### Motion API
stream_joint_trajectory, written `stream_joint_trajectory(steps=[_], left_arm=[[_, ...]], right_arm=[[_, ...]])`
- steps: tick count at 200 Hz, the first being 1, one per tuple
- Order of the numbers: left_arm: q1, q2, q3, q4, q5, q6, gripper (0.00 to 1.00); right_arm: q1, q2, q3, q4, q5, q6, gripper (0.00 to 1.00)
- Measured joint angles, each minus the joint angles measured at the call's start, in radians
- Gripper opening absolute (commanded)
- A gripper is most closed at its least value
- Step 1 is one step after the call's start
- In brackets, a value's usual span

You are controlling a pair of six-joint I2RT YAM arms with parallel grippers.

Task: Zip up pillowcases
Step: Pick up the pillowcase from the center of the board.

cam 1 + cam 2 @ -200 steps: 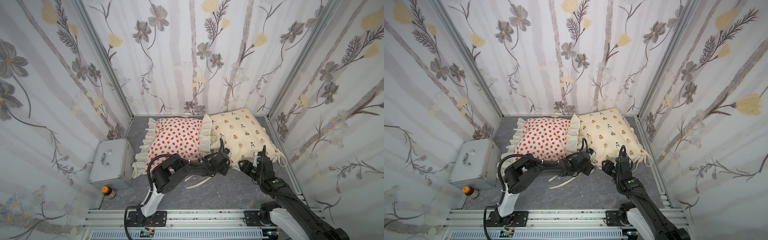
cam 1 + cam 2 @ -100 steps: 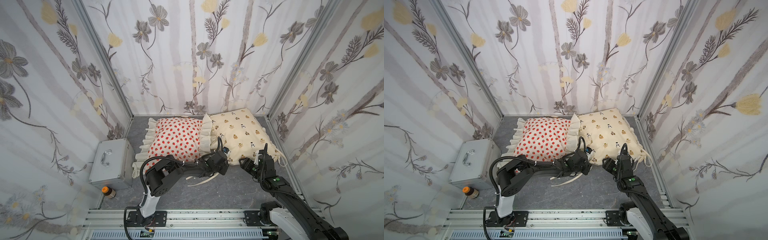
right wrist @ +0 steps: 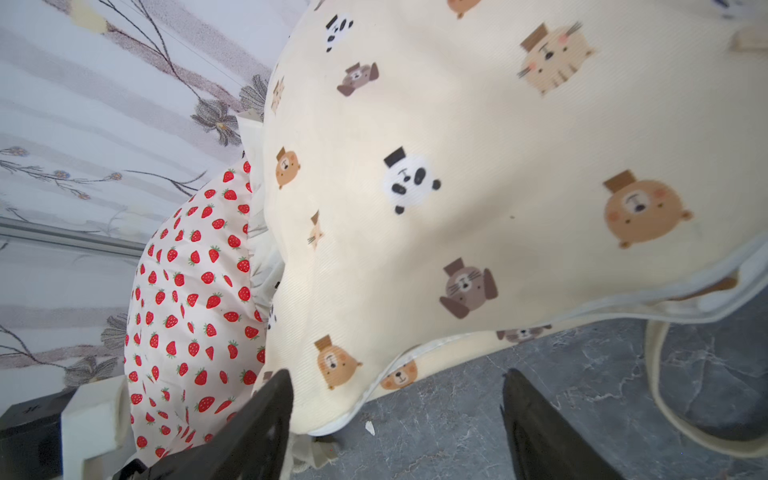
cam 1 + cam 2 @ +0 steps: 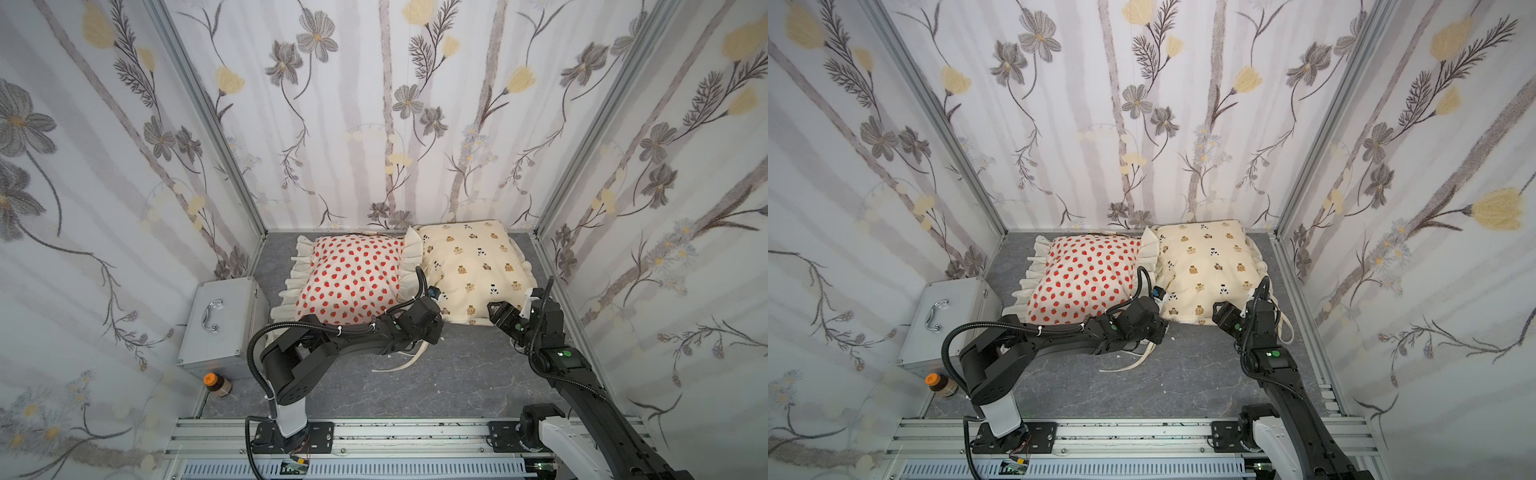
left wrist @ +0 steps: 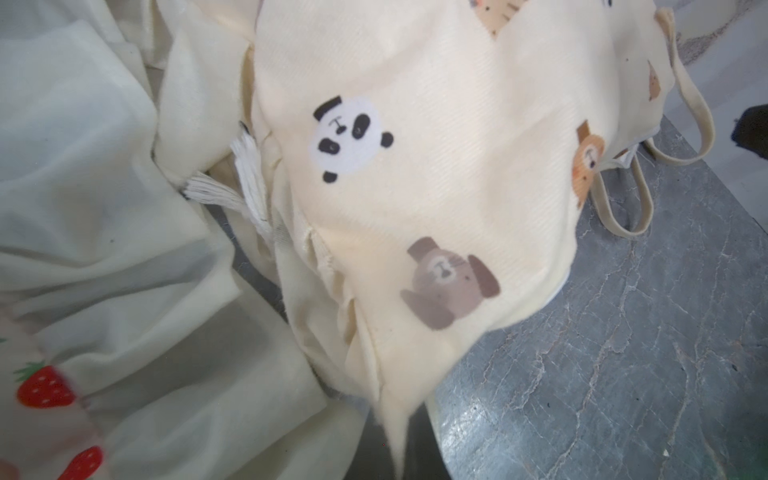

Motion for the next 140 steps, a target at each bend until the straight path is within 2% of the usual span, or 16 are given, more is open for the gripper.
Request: stream_joint_trajectory(steps=[83,140], left_arm=[[0.042,-0.137,0.016,-0.021,-0.023,-0.014,0.00],[0.069,-0.194,0.116,-0.043,-0.026,-0.003,0.00]], right_arm=[[-0.208,-0.004,0.040,-0.042,-0.027,-0.050,0.81],[-0.250,-0.004,0.097,-0.063,-0.025,-0.061,0.82]])
